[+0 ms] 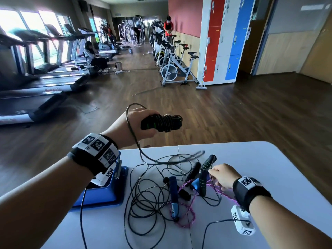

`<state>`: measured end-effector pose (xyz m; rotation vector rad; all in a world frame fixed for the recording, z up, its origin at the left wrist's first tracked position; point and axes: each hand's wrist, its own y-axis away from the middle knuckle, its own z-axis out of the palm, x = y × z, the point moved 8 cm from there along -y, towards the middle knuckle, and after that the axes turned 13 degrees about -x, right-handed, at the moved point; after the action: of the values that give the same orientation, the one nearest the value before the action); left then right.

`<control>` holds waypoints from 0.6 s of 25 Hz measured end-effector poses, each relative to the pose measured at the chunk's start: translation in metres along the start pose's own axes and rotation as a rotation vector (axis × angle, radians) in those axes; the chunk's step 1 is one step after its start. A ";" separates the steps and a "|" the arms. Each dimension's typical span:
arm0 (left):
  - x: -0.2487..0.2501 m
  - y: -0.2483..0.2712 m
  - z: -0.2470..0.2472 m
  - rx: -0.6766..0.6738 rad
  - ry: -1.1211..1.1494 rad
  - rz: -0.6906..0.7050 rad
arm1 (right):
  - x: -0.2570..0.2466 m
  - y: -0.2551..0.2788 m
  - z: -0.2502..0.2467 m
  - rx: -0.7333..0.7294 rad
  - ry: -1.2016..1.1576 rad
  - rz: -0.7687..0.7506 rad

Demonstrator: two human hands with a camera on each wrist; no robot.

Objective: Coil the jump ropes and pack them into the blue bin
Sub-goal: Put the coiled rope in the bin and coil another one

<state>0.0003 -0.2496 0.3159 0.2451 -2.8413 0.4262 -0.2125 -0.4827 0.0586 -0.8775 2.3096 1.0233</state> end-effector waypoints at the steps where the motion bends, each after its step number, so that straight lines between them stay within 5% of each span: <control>1: 0.001 0.000 0.001 -0.006 0.003 0.000 | -0.005 0.001 -0.001 -0.019 0.041 0.000; 8: 0.007 -0.001 0.005 -0.048 -0.003 0.013 | -0.012 0.014 -0.034 0.077 0.263 0.129; 15: 0.006 0.000 0.015 -0.071 0.003 -0.005 | 0.066 0.026 -0.030 0.046 0.275 0.397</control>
<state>-0.0092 -0.2550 0.3039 0.2381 -2.8456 0.3240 -0.2812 -0.5162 0.0478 -0.5805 2.8059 1.0515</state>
